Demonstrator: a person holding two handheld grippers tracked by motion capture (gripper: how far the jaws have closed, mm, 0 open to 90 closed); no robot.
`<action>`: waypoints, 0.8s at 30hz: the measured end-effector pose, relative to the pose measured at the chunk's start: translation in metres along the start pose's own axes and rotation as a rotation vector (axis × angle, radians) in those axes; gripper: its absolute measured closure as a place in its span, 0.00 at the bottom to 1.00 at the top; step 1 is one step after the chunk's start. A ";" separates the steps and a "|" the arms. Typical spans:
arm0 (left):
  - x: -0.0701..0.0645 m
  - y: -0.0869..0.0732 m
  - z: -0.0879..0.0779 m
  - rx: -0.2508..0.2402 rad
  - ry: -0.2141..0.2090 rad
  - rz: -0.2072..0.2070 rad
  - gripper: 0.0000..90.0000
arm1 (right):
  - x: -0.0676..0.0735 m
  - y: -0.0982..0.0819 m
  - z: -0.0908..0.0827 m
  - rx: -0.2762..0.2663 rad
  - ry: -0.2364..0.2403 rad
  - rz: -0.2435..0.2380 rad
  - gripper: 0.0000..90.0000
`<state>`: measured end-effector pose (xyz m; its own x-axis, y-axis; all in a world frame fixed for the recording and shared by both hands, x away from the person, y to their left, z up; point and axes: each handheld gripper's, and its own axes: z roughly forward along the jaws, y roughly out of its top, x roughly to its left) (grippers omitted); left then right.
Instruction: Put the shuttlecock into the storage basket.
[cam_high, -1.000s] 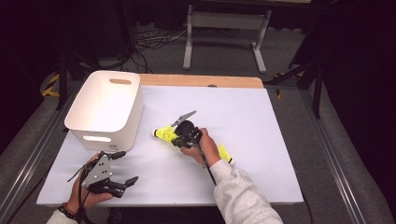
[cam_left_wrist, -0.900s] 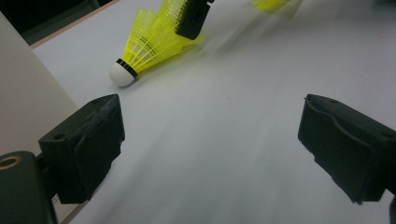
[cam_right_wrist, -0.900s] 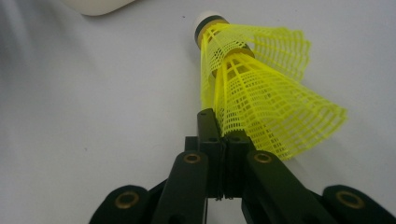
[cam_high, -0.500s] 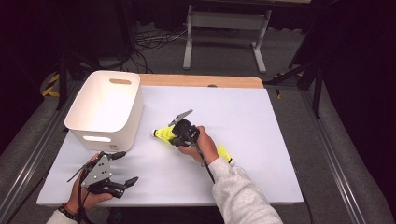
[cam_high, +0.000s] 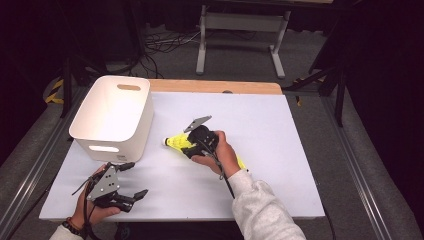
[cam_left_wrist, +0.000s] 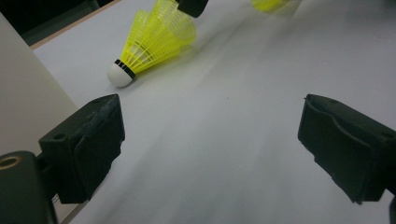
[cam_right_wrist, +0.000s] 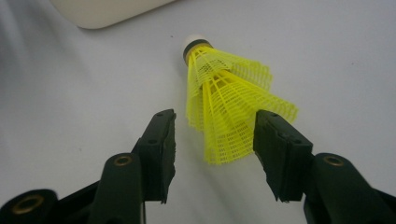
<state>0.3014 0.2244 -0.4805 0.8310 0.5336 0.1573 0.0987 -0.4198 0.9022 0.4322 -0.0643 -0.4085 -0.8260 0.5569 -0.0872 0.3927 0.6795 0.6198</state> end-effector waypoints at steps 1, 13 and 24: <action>0.000 0.000 0.000 0.000 -0.001 0.000 0.09 | -0.001 0.000 -0.004 -0.011 -0.003 0.002 0.52; 0.000 0.000 0.000 0.002 0.000 -0.003 0.09 | -0.010 -0.011 -0.039 -0.078 -0.032 0.018 0.43; 0.001 0.000 0.001 0.004 0.003 -0.002 0.09 | -0.007 -0.042 -0.085 -0.179 -0.095 -0.027 0.30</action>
<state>0.3022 0.2243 -0.4805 0.8293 0.5363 0.1566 0.1026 -0.4217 0.9009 0.3875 -0.1374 -0.3671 -0.7902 0.5877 -0.1739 0.2853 0.6038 0.7443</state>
